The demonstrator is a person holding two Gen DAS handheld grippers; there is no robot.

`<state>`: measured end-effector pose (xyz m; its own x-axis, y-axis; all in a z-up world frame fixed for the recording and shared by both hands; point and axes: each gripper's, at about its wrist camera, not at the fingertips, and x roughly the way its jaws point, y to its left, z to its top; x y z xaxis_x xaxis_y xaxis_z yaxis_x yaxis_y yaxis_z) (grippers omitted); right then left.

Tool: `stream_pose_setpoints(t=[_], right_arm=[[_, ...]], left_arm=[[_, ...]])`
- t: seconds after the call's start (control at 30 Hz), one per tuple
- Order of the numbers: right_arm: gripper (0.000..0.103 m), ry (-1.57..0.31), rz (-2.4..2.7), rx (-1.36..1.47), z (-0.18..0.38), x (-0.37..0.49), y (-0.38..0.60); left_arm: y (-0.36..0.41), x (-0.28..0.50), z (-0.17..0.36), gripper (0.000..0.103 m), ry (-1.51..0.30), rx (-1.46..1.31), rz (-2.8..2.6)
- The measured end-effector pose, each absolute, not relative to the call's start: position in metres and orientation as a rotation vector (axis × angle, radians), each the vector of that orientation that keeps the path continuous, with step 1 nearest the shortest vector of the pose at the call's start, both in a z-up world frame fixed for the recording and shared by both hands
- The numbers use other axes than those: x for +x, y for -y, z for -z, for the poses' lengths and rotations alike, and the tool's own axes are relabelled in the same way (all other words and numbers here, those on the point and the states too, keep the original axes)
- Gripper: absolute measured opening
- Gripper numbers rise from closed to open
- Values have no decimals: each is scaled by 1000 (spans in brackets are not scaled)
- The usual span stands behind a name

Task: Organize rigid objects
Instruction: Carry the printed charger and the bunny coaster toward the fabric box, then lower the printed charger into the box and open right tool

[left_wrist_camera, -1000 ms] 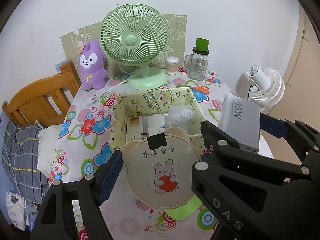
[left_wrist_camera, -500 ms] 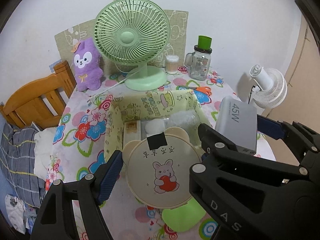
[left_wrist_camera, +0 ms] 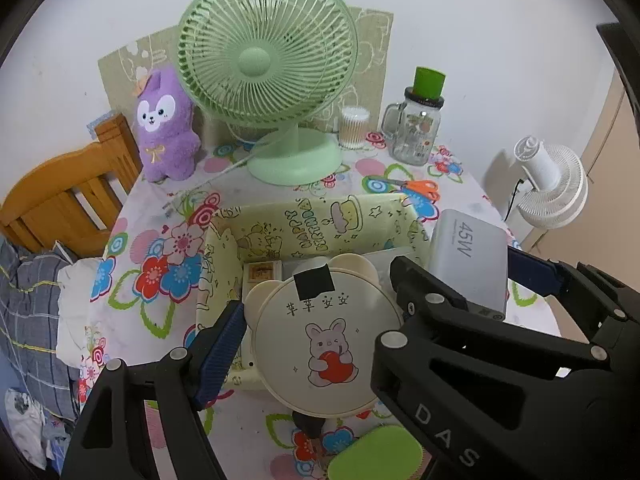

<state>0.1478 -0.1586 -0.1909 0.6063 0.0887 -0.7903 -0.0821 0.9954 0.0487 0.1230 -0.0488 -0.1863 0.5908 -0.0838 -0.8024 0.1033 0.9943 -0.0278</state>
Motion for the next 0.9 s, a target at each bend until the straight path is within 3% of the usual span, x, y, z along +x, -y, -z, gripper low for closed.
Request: stream_pose_setpoints(t=[0.4, 0.9], right_arm=[[74, -1016, -87, 51, 223, 171, 149], [80, -996, -52, 46, 222, 181, 145]], left_arm=[[38, 142, 212, 81, -1008, 23, 95], [32, 154, 215, 81, -997, 10, 110]])
